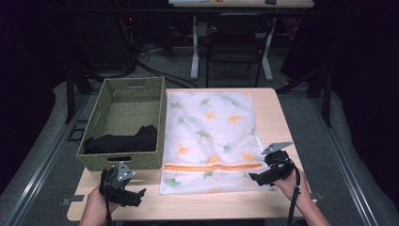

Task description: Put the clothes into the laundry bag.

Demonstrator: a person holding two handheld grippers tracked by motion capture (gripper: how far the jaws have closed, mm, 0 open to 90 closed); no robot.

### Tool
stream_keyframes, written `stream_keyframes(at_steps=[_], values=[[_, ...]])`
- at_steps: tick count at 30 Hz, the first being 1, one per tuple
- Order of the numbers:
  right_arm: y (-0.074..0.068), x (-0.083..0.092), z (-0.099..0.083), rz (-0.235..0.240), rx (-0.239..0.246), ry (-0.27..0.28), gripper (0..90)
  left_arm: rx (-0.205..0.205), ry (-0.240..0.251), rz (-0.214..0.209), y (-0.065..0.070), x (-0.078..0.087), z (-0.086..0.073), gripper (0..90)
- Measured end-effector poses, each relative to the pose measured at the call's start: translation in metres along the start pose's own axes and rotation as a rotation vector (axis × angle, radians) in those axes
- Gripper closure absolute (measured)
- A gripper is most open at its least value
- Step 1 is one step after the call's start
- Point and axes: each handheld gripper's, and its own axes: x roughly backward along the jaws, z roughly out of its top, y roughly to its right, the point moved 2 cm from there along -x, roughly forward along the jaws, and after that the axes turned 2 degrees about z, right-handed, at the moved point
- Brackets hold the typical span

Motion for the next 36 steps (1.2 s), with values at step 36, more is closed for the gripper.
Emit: stream_keyframes(at_steps=[36], values=[[-0.016,-0.044,0.05,0.076,0.147,-0.021,0.0,0.015,0.005,-0.062,-0.003,-0.004,0.001,0.2]])
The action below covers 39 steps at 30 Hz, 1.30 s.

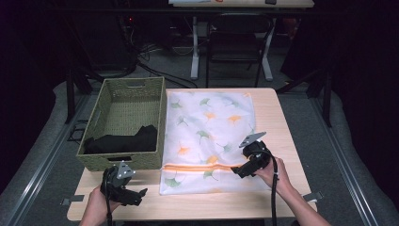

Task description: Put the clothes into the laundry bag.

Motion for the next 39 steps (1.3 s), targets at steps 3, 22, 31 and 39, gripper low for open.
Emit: stream_keyframes(at_steps=[3,22,31,39], values=[[0.0,-0.007,0.006,0.007,0.002,-0.008,1.0,-0.002,0.0,-0.003,0.0,0.0,0.0,0.2],[0.001,-0.039,0.029,0.031,0.043,-0.045,7.2,0.0,0.005,-0.004,-0.002,-0.001,0.0,0.2],[-0.001,-0.052,0.034,0.044,0.064,-0.085,15.0,-0.001,-0.001,-0.007,-0.002,-0.002,0.0,0.2],[-0.004,-0.064,0.036,0.053,0.082,-0.133,20.9,0.0,0.002,-0.01,-0.002,-0.002,-0.001,0.2]])
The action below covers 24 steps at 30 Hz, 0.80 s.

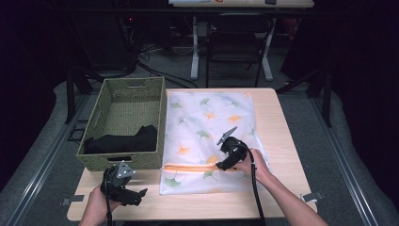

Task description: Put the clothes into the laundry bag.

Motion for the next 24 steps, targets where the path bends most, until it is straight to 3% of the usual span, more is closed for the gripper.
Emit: stream_keyframes(at_steps=[10,24], values=[[0.0037,-0.0056,-0.0036,0.027,-0.045,-0.021,25.6,-0.01,-0.017,0.001,0.001,-0.0016,0.0,0.2],[0.0009,-0.0093,-0.0041,-0.002,-0.025,-0.046,37.9,-0.019,-0.024,-0.001,0.0005,-0.0006,-0.0011,0.2]])
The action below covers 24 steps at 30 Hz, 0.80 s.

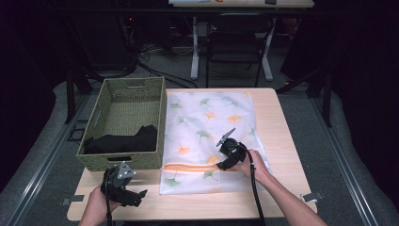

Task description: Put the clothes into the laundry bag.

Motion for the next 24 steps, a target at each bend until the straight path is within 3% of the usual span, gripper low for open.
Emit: stream_keyframes(at_steps=[7,12,16,17,22,24], values=[[0.0025,0.001,-0.0005,-0.007,-0.019,0.014,46.4,0.002,0.001,-0.001,0.0011,-0.0007,0.0002,0.2],[0.0054,0.0013,0.0043,-0.015,-0.049,-0.015,53.8,-0.003,0.0,-0.002,0.0014,0.0002,-0.0003,0.2],[0.0078,0.0019,0.0039,-0.026,-0.069,-0.002,62.9,0.01,0.011,-0.015,0.0008,0.0005,-0.0007,0.3],[0.0082,0.0025,0.0032,-0.035,-0.093,0.003,68.9,0.006,0.01,-0.027,0.0006,0.0014,-0.0007,0.3],[0.0089,0.0022,0.0023,-0.043,-0.089,0.025,74.9,0.011,0.01,-0.031,0.0004,0.0014,-0.0019,0.8],[0.0079,0.0023,0.002,-0.04,-0.112,0.025,79.5,0.02,0.006,-0.027,-0.001,0.0004,-0.0019,1.2]])
